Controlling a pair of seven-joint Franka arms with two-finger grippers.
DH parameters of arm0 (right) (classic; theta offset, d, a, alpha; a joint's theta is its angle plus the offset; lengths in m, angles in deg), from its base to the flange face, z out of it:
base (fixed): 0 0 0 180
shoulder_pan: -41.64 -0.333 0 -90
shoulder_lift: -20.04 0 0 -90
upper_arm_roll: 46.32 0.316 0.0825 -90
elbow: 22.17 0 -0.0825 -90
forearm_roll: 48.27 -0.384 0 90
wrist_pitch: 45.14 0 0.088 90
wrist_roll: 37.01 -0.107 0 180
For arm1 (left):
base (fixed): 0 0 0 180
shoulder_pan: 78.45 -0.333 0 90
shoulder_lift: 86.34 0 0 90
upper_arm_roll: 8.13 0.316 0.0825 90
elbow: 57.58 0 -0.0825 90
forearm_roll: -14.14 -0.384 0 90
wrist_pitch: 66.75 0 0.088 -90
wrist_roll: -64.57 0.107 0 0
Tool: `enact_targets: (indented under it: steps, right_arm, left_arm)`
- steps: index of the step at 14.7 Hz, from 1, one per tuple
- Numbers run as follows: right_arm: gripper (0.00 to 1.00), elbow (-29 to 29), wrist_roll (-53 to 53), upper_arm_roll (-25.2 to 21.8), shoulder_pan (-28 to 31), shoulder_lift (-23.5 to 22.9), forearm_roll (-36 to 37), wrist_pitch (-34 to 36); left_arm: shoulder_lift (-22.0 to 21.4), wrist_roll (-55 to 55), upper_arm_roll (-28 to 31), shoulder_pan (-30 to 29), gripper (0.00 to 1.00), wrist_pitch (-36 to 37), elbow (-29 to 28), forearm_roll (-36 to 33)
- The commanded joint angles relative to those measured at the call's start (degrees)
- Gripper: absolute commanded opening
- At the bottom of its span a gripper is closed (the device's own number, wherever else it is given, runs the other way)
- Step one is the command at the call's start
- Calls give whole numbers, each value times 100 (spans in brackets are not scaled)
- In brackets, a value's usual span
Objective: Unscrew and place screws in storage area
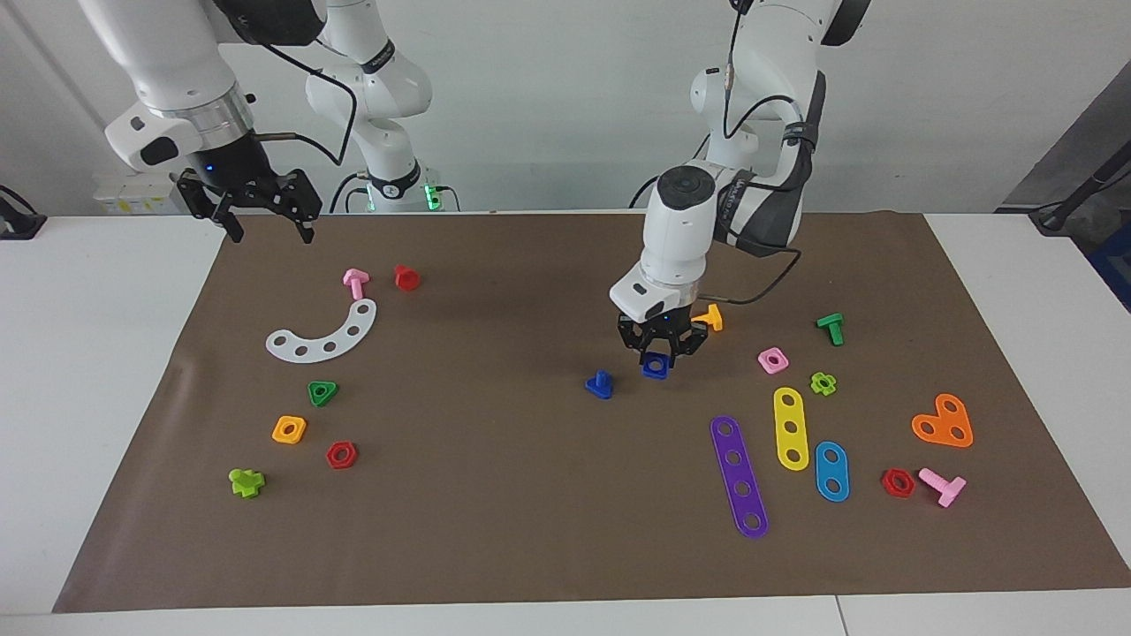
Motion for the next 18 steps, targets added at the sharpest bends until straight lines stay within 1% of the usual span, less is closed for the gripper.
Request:
enact_targets:
  steps: [1, 2, 4, 5, 7, 9, 11, 12, 13, 14, 15, 17, 18]
  right_arm:
    - [100, 69, -1069, 17, -687, -596, -37, -763]
    - [100, 69, -1413, 17, -907, -798, -28, -1088]
    - [100, -62, -1923, 26, -1347, -1264, -11, -1668]
    - [100, -211, -2404, 17, -1645, -1536, -11, -1923]
    - [100, -466, -3171, 26, -1972, -2116, 42, -2407]
    - [100, -607, -3445, 17, -2358, -2565, 42, -2602]
    - [100, -1036, -3875, 17, -2683, -3135, 94, -2638]
    - [100, -1247, -3929, 17, -2807, -3391, 95, -2699]
    - [100, -1276, -3912, 26, -2834, -3489, 86, -2830]
    - [100, -1258, -3869, 26, -2834, -3516, 77, -2944]
    - [100, -1206, -3781, 26, -2860, -3551, 60, -3085]
    - [93, -1118, -3728, 26, -2896, -3648, 68, -3288]
    - [85, -1065, -3588, 26, -2870, -3648, 68, -3288]
  left_arm:
    - [-374, 538, 429, 26, 28, -62, -447, 285]
    - [-435, 644, 561, 70, 27, -176, -604, 503]
    - [-585, 873, 764, 88, 28, -736, -1043, 847]
    - [-646, 882, 817, 79, 28, -1027, -1307, 848]
    - [-726, 952, 905, 88, 29, -1389, -1616, 848]
    - [-744, 1075, 914, 62, 30, -1451, -1739, 848]
    - [-752, 1128, 914, 27, 33, -1548, -1818, 848]
    - [-752, 1190, 914, 18, 35, -1583, -1871, 848]
    - [-752, 1216, 923, 9, 38, -1609, -1898, 848]
    - [-752, 1225, 923, 0, 52, -1618, -1898, 848]
    - [-752, 1225, 923, -26, 69, -1627, -1907, 848]
    - [-752, 1313, 923, -87, 100, -1601, -1890, 848]
    - [-744, 1322, 923, -88, 100, -1557, -1854, 848]
